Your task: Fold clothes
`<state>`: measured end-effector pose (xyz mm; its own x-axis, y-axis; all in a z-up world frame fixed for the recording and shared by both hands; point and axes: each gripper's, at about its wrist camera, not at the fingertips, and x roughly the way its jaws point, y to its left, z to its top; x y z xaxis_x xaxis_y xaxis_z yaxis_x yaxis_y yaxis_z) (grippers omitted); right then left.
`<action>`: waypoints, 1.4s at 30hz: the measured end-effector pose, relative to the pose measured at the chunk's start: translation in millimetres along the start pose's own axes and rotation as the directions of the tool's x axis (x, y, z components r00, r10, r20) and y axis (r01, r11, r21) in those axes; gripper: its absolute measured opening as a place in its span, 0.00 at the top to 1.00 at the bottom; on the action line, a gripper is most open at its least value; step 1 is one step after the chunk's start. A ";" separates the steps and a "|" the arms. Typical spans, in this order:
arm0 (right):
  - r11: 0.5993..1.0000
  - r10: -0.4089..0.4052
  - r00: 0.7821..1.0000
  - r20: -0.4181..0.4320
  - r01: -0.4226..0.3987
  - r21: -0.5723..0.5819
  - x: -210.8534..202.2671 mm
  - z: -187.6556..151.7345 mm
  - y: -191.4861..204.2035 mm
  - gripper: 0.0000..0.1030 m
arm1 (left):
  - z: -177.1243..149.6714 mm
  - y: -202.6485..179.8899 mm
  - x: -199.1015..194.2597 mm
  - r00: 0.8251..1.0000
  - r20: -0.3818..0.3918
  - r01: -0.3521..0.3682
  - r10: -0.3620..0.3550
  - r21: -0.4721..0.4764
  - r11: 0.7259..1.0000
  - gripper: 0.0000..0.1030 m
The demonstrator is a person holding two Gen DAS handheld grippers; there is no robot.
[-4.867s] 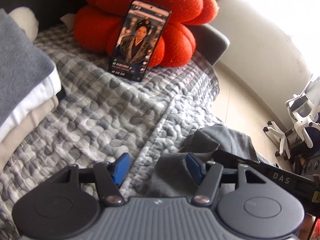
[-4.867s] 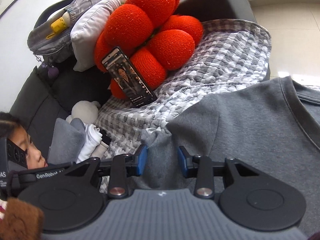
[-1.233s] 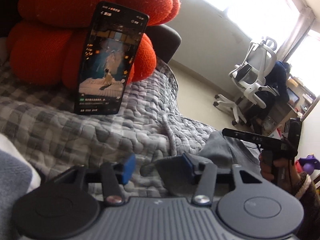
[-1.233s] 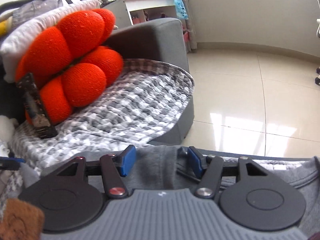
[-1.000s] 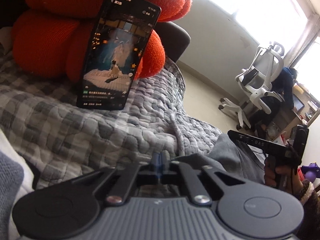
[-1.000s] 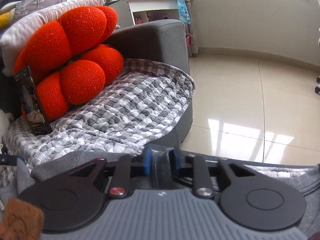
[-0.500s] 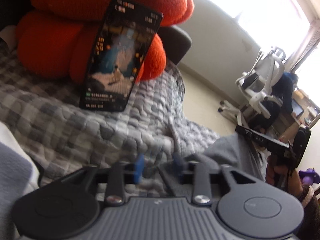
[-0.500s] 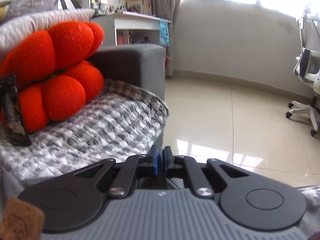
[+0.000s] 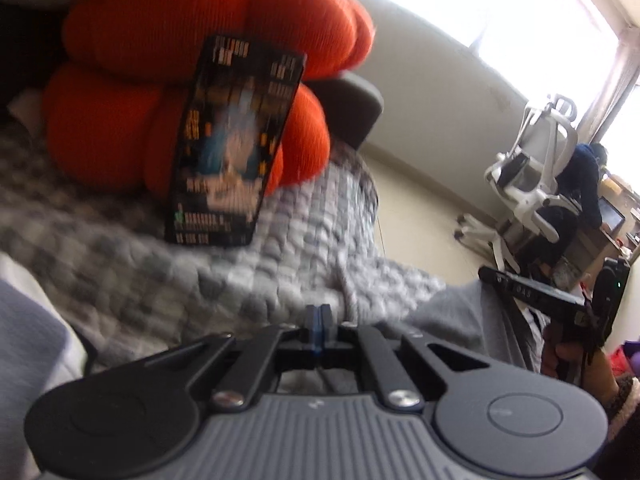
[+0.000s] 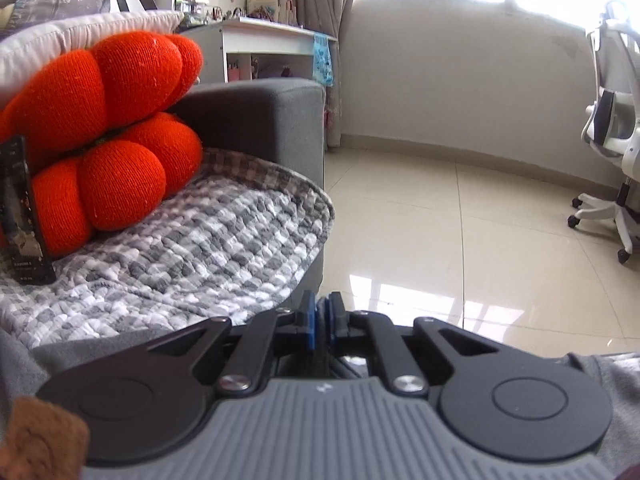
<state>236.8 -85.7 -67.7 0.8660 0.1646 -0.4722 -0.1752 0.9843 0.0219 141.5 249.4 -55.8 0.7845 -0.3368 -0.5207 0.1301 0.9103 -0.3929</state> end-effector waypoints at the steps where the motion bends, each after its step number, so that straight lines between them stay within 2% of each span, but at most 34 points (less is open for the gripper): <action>1: 1.000 -0.004 1.000 0.016 0.004 -0.009 -4.1 3.2 2.3 0.93 | 1.8 -2.6 -6.3 0.999 0.032 -0.013 0.012 0.017 1.000 1.00; 4: 0.999 -0.017 0.999 0.046 0.020 -0.044 -11.8 13.5 9.7 0.93 | 5.0 -1.0 -10.3 0.999 0.044 -0.026 0.025 0.034 0.999 1.00; 7: 0.996 -0.039 0.999 0.025 0.041 -0.077 -6.9 17.0 12.3 0.93 | 2.7 5.1 4.0 0.999 -0.038 -0.005 0.006 0.030 1.000 0.97; 9: 0.996 -0.036 0.999 -0.001 0.036 -0.082 -1.0 13.4 10.7 0.93 | -2.0 7.1 14.8 0.996 -0.090 0.019 -0.017 0.016 1.000 0.85; 10: 0.996 -0.034 0.999 -0.012 0.033 -0.082 1.4 11.2 9.7 0.93 | -4.4 7.1 18.3 0.995 -0.099 0.025 -0.024 0.008 1.000 0.71; 12: 0.997 -0.028 0.999 -0.024 0.026 -0.067 3.6 6.4 7.6 0.93 | -8.7 5.4 24.1 0.993 -0.113 0.027 -0.023 0.035 0.999 0.51; 13: 0.998 -0.024 0.999 -0.028 0.023 -0.055 4.5 4.4 6.4 0.93 | -10.9 4.3 26.9 0.992 -0.121 0.027 -0.021 0.051 0.998 0.48; 17: 1.000 -0.008 0.999 -0.045 0.007 -0.017 7.8 0.3 2.9 0.93 | -20.3 -2.7 35.8 0.991 -0.135 0.038 -0.020 0.133 0.990 0.47; 20: 1.000 -0.004 0.999 -0.047 0.003 -0.018 7.8 -0.6 3.6 0.93 | -20.9 -2.2 35.1 0.991 -0.129 0.054 -0.037 0.130 0.990 0.50; 24: 1.000 -0.001 0.999 -0.052 0.000 -0.008 7.5 -1.7 1.7 0.93 | -19.9 2.7 35.7 0.979 -0.166 0.128 -0.116 0.066 0.990 0.64; 26: 1.000 0.001 0.998 -0.055 -0.001 0.000 7.5 -2.3 0.5 0.93 | -19.7 3.5 36.0 0.979 -0.168 0.128 -0.118 0.052 0.990 0.72; 28: 1.000 0.002 0.998 -0.057 -0.001 0.011 7.3 -2.9 -0.5 0.93 | -18.2 6.8 35.4 0.977 -0.167 0.135 -0.131 0.016 0.991 0.87; 30: 1.000 0.001 0.998 -0.057 0.000 0.019 6.8 -3.2 -1.2 0.93 | -15.9 10.8 33.3 0.975 -0.161 0.152 -0.155 -0.032 0.988 0.92; 35: 1.000 -0.014 1.000 -0.020 0.014 -0.006 -0.9 2.9 4.3 0.93 | -7.4 13.9 16.0 0.986 -0.078 0.139 -0.147 -0.093 0.986 0.95; 39: 0.999 -0.036 0.999 0.020 0.036 -0.039 -11.0 15.4 16.5 0.94 | 2.5 -2.8 -16.6 0.995 0.047 0.092 -0.091 -0.021 0.996 0.96; 42: 0.996 -0.043 0.998 0.044 0.046 -0.073 -13.8 24.1 27.8 0.94 | 6.9 -11.9 -29.0 0.995 0.102 0.010 -0.013 0.036 0.999 0.96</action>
<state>231.3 -59.1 -39.4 0.8924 0.1250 -0.4335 -0.1690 0.9835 -0.0643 121.4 250.0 -30.8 0.8405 -0.3227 -0.4352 0.1596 0.9151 -0.3703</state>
